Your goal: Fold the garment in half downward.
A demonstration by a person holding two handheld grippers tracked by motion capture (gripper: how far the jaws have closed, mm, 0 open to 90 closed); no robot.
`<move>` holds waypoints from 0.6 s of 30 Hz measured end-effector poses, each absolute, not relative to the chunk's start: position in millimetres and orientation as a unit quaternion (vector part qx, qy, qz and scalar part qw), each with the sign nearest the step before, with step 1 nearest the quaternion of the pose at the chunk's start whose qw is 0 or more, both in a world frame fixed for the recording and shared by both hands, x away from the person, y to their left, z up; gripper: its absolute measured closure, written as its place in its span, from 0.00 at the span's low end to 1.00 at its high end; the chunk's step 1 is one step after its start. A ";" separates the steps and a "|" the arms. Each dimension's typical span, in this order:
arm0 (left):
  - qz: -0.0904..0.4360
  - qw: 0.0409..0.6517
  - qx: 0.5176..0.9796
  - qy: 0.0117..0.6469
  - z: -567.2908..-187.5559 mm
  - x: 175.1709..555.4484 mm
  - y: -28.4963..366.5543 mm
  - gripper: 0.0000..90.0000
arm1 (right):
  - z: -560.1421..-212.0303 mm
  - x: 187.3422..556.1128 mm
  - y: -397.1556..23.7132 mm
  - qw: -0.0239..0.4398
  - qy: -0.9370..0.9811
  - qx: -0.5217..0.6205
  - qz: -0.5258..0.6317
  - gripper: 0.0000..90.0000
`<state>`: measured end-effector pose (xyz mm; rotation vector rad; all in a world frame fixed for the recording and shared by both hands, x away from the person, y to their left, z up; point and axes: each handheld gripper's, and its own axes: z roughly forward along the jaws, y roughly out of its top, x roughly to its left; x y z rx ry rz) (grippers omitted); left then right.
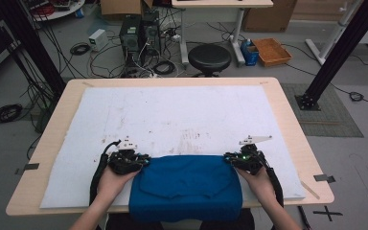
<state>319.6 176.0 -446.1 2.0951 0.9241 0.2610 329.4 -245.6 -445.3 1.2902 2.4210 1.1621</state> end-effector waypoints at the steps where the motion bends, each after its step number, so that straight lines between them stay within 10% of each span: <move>1: 0.105 0.407 0.831 0.364 -445.8 319.6 176.1 0.92 | -444.9 329.9 -246.6 0.079 0.809 0.433 0.390 0.93; 18: 0.152 0.418 0.829 0.340 -412.1 399.9 186.4 0.94 | -407.2 406.6 -243.9 0.118 0.796 0.424 0.415 0.93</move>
